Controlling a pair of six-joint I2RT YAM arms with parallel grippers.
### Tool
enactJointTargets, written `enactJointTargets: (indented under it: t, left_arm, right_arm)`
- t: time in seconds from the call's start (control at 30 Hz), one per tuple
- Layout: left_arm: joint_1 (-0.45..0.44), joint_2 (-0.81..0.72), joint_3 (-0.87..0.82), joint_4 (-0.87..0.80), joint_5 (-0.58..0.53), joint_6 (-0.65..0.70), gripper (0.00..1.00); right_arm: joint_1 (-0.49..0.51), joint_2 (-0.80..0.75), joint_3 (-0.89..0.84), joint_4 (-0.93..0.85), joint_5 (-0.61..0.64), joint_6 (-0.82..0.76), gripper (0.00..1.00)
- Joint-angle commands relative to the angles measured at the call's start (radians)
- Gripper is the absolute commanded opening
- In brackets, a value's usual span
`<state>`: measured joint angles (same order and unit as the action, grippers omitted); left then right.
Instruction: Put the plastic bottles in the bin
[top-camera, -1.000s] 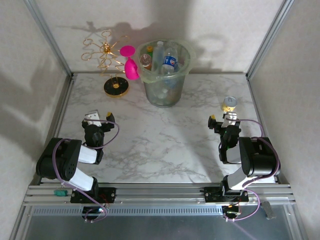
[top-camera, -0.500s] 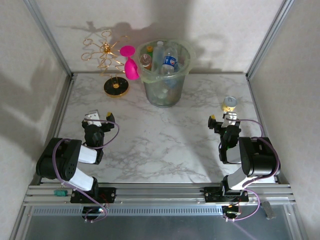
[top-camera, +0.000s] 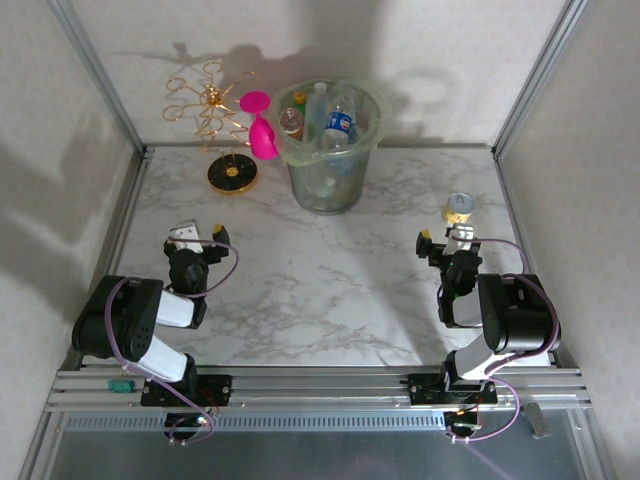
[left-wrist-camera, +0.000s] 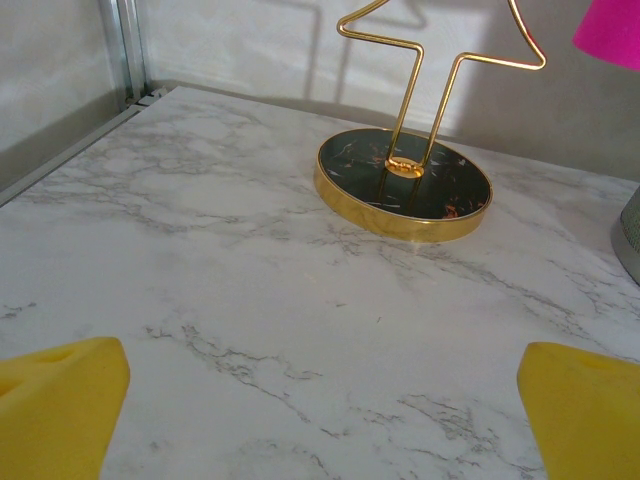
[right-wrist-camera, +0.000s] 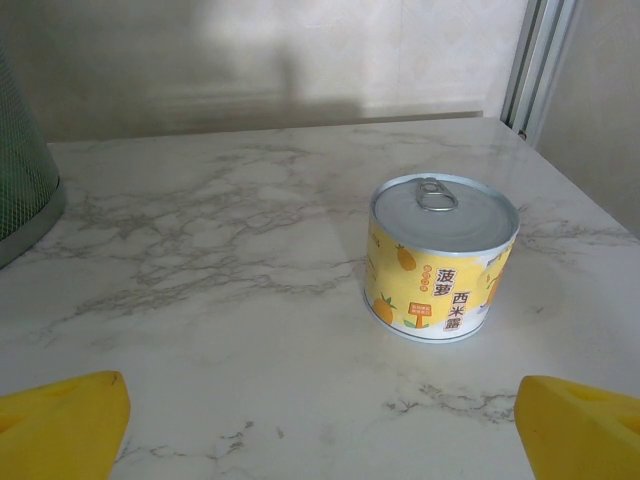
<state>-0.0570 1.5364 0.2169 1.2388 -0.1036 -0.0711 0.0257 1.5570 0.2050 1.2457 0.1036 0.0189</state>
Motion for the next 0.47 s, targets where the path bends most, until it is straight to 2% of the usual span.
enactJointTargets:
  t: [0.0, 0.43]
  left_arm:
    - [-0.001, 0.005, 0.015, 0.042, 0.009, 0.013, 0.99]
    - [0.002, 0.004, 0.015, 0.041, 0.012, 0.012, 0.99]
  right_arm:
    - [-0.004, -0.013, 0.013, 0.041, -0.002, 0.009, 0.99]
    - [-0.004, -0.012, 0.013, 0.041, -0.002, 0.009, 0.99]
